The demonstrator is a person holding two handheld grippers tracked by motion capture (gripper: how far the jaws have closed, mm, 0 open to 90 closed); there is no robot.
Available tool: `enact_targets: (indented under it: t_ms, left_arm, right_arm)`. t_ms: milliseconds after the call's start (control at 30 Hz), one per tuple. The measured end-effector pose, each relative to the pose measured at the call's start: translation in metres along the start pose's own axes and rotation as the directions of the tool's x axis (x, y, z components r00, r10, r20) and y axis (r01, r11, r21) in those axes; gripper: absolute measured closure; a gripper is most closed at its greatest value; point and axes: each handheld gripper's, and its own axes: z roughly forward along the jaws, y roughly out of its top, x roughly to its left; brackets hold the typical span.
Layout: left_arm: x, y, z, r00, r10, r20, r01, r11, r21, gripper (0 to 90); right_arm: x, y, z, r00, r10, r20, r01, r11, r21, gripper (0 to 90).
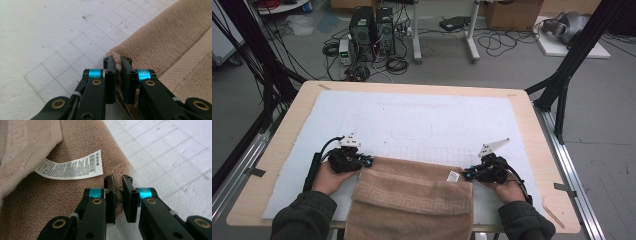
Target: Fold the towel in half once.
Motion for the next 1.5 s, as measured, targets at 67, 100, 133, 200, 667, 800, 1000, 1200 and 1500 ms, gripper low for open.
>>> enact_targets:
  t_ms: [67, 100, 133, 200, 667, 800, 1000, 1200, 1500]
  left_arm:
    - [0.003, 0.005, -0.004, 0.9996, -0.013, -0.025, 0.013, 0.9995, -0.028, 83.3]
    - [0.005, 0.01, -0.006, 0.999, -0.018, -0.04, 0.016, 0.9991, -0.04, 83.4]
    - [0.007, 0.015, -0.009, 0.9983, -0.022, -0.054, 0.019, 0.9979, -0.062, 83.5]
    - [0.013, 0.027, -0.014, 0.9948, -0.05, -0.089, 0.041, 0.9933, -0.108, 83.5]
    - [0.06, 0.154, -0.054, 0.9617, -0.079, -0.262, 0.006, 0.9634, -0.268, 83.0]
    - [0.067, 0.137, -0.04, 0.9572, -0.111, -0.267, 0.058, 0.9778, -0.202, 64.3]
    - [0.076, 0.089, -0.021, 0.9718, -0.15, -0.182, 0.126, 0.9822, -0.139, 59.5]
    - [0.078, 0.057, -0.003, 0.9801, -0.165, -0.11, 0.156, 0.9839, -0.088, 56.4]
    - [0.072, 0.057, 0.012, 0.9876, -0.131, -0.087, 0.126, 0.9905, -0.053, 52.3]
  right_arm:
    - [-0.003, 0.007, -0.001, 1.0, -0.002, 0.008, 0.002, 1.0, -0.006, 83.6]
    - [-0.005, 0.012, -0.002, 0.9999, 0.0, 0.015, 0.0, 1.0, -0.013, 83.8]
    - [-0.008, 0.018, -0.004, 0.9995, -0.004, 0.032, 0.005, 1.0, -0.024, 84.0]
    - [-0.013, 0.033, -0.009, 0.9977, -0.019, 0.066, 0.022, 0.999, -0.044, 84.2]
    - [-0.066, 0.166, -0.078, 0.9601, -0.032, 0.278, 0.091, 0.975, -0.203, 84.0]
    - [-0.075, 0.171, -0.068, 0.953, 0.02, 0.302, 0.044, 0.978, -0.204, 60.0]
    - [-0.071, 0.141, -0.041, 0.9658, 0.011, 0.259, 0.025, 0.99, -0.135, 55.3]
    - [-0.067, 0.105, -0.025, 0.9744, 0.047, 0.22, -0.02, 0.992, -0.123, 50.2]
    - [-0.068, 0.073, -0.016, 0.983, 0.092, 0.159, -0.073, 0.99, -0.123, 47.0]
